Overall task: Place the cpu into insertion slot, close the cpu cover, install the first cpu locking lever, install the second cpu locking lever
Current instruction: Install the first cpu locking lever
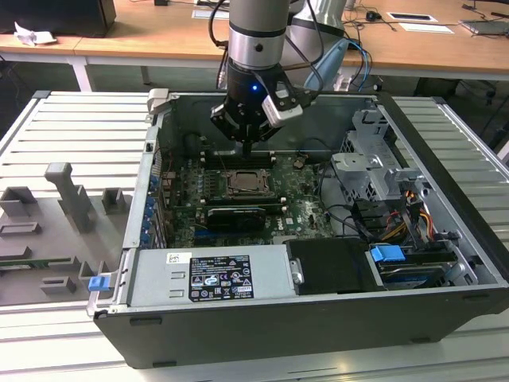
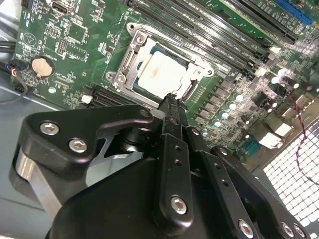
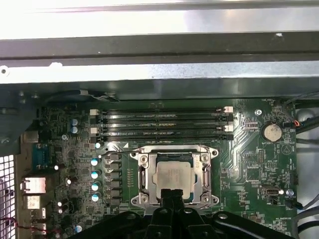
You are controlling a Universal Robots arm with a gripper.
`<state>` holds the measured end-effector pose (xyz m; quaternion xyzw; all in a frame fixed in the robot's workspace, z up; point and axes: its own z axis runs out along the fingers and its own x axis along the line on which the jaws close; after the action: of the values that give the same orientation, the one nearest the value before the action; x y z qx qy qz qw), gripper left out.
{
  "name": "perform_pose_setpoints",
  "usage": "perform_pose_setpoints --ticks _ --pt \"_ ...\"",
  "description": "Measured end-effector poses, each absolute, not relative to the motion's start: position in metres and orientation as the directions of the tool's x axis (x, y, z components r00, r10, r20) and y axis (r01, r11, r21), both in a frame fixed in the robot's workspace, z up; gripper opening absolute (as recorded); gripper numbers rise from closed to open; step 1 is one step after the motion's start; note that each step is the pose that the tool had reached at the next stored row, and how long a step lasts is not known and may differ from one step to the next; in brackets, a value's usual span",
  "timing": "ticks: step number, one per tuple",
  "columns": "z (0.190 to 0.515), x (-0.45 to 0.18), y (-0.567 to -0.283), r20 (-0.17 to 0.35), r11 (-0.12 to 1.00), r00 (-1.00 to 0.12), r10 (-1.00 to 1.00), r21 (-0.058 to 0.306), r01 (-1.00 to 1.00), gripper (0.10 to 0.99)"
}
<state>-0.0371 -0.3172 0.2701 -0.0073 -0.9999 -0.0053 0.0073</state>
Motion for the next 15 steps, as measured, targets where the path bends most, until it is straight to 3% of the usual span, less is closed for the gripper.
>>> perform_pose_setpoints --ticks 15 --pt "0.2702 -0.0372 -0.3174 0.015 0.994 -0.994 -0.104 0.011 -0.104 0.106"
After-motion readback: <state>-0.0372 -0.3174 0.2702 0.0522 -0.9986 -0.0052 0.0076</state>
